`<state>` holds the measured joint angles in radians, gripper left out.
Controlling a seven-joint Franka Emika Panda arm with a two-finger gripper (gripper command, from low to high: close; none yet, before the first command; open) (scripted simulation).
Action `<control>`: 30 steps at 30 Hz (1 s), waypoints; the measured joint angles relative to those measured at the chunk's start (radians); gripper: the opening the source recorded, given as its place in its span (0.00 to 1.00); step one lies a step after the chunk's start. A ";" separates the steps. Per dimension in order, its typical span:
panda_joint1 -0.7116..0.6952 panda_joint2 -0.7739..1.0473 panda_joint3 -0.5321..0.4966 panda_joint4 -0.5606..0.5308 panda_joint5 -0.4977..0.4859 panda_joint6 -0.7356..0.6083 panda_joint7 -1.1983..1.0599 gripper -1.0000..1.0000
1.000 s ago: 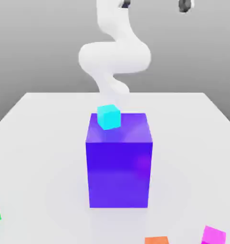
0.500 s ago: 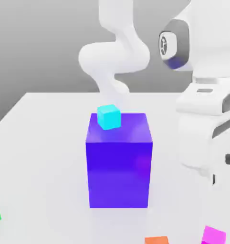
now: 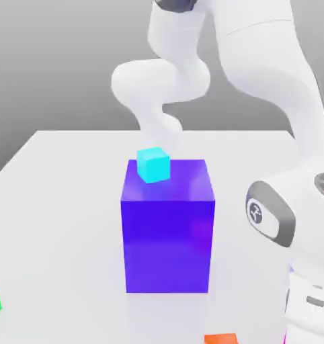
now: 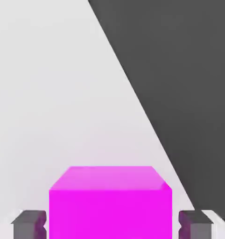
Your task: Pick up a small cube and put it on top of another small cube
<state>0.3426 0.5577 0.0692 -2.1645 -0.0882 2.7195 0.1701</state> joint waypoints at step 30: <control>-0.697 -0.164 -0.355 -0.084 0.306 -0.104 -0.344 0.00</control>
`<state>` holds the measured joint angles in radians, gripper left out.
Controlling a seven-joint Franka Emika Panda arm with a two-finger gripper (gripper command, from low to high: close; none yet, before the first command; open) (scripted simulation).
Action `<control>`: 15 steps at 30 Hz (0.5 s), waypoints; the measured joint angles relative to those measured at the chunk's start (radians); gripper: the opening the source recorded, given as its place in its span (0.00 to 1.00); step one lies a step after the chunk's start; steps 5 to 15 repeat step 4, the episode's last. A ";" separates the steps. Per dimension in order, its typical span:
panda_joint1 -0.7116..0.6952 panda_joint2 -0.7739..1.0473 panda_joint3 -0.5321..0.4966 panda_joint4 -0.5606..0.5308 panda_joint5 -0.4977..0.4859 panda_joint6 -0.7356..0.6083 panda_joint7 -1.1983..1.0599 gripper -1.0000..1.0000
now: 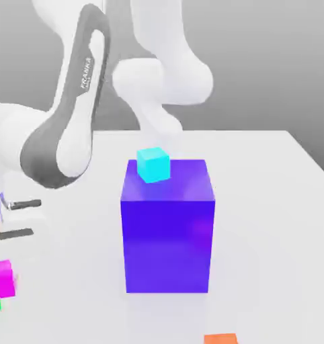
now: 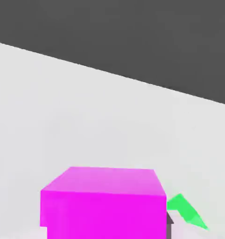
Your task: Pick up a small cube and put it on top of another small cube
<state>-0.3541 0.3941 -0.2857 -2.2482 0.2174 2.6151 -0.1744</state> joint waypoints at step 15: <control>-0.017 0.025 0.006 0.004 0.018 0.020 -0.014 1.00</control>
